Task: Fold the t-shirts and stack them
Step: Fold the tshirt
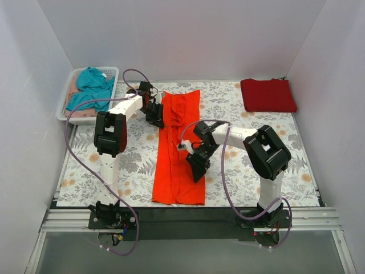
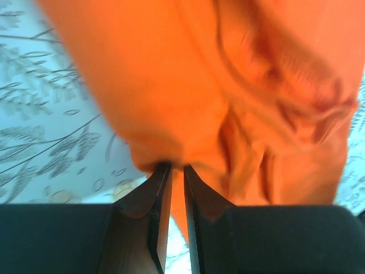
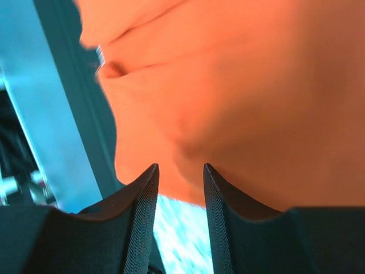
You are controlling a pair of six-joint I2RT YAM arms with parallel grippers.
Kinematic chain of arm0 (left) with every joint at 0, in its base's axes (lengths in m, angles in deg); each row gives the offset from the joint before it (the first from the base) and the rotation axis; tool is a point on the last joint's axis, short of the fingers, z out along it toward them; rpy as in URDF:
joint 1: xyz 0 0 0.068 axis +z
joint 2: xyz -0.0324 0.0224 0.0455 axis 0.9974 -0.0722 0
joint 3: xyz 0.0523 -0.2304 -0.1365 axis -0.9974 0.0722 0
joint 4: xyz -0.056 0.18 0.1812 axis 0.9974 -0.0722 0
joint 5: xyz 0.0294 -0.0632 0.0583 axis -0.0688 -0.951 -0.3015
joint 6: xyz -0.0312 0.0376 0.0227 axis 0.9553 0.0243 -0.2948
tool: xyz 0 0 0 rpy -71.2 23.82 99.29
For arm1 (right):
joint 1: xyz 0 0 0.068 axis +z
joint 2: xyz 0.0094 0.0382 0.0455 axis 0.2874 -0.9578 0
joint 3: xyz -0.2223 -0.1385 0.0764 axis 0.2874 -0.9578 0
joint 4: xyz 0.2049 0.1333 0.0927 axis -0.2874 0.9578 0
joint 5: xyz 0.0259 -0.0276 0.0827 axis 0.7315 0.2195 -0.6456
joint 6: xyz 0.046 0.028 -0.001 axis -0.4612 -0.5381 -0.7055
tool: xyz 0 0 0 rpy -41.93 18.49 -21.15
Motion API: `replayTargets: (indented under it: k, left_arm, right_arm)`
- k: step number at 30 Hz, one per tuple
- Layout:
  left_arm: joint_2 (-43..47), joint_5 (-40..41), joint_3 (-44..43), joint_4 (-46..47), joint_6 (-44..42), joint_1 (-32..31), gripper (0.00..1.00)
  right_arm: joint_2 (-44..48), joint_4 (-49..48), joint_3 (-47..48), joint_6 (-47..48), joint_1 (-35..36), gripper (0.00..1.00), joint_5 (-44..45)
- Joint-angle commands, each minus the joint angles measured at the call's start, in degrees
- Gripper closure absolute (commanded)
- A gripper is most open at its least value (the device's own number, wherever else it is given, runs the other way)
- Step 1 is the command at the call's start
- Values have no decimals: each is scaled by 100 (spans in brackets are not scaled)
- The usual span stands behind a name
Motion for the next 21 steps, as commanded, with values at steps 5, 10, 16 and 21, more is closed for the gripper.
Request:
replayTargets:
  k: [5,10,16,21]
  left_arm:
    - [1710,-205,1065,296,-381,251,78]
    - [1977,-627,1541,357,-224,207,74]
    - [1810,-768,1989,796,224,84,75]
    - [1599,-575,2297,1165,646,-21,77]
  right_arm:
    - [97,293,1775,-150,-1391,53,137]
    - [-605,65,2971,-642,-1392,52,656]
    - [-1572,-277,3701,-1415,-1392,55,1043]
    - [-1933,-638,3632,-1723,-1400,60,1192]
